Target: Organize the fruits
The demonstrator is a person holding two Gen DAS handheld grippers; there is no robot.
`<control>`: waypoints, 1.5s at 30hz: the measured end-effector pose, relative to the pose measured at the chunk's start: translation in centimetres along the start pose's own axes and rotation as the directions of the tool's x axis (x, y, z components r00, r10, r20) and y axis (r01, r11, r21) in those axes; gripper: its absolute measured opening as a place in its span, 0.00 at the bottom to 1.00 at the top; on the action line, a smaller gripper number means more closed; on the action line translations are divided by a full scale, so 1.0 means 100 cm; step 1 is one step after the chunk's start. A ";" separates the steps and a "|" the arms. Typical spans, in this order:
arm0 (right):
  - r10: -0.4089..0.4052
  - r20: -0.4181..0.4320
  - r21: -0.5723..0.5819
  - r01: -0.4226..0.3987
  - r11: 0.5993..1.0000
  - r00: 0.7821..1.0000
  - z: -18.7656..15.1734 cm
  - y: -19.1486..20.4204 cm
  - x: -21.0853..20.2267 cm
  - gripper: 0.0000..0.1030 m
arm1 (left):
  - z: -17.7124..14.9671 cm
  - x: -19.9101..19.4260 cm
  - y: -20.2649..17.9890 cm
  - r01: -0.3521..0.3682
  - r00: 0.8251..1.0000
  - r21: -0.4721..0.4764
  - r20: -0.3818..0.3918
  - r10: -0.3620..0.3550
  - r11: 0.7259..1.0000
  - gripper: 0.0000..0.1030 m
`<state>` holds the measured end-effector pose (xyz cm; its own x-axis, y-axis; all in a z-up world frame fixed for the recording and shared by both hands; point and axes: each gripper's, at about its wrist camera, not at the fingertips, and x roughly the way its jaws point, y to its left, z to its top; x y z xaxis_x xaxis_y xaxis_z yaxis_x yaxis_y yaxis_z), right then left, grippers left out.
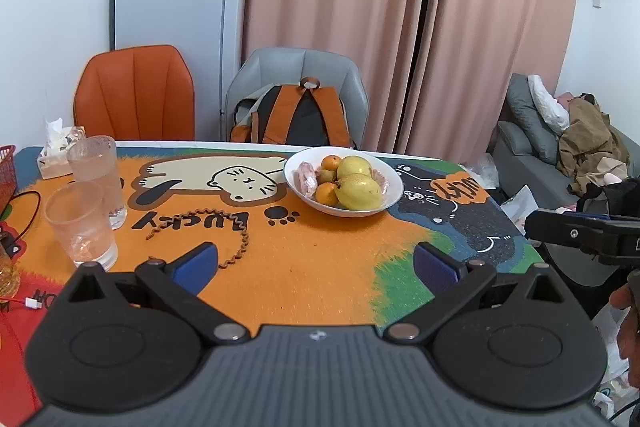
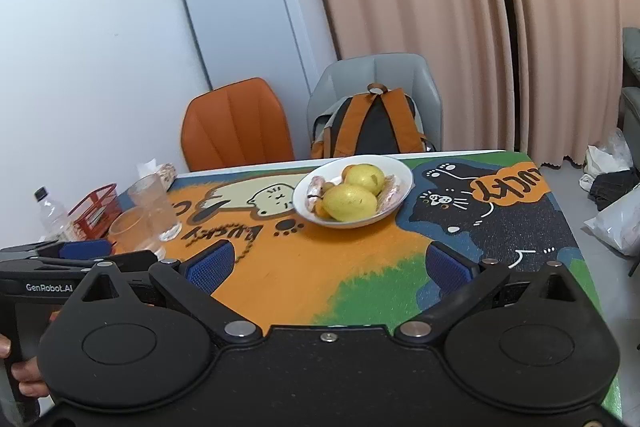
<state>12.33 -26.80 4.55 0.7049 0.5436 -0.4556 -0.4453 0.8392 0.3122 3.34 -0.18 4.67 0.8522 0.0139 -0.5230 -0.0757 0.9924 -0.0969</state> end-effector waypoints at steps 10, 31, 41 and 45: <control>0.027 -0.007 -0.008 -0.027 1.000 1.000 -0.005 0.019 -0.030 1.00 | -0.013 -0.039 -0.002 -0.006 1.000 0.032 0.024 0.005 0.999 1.00; 0.031 -0.005 -0.059 -0.031 0.998 1.000 -0.003 0.048 -0.048 1.00 | -0.010 -0.073 0.001 -0.014 0.997 0.038 0.073 0.011 0.999 1.00; 0.016 -0.027 -0.042 -0.017 0.999 1.000 -0.008 0.043 -0.042 1.00 | -0.011 -0.071 0.000 -0.014 0.997 0.045 0.071 0.010 0.999 1.00; 0.017 -0.029 -0.047 -0.018 0.999 0.999 -0.009 0.045 -0.043 1.00 | -0.011 -0.070 0.000 -0.016 0.998 0.048 0.069 0.012 0.999 1.00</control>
<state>6.85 -25.32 7.17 0.6812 0.5579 -0.4740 -0.4837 0.8290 0.2807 -3.21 -0.44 7.39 0.8850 0.0345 -0.4644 -0.0641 0.9968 -0.0482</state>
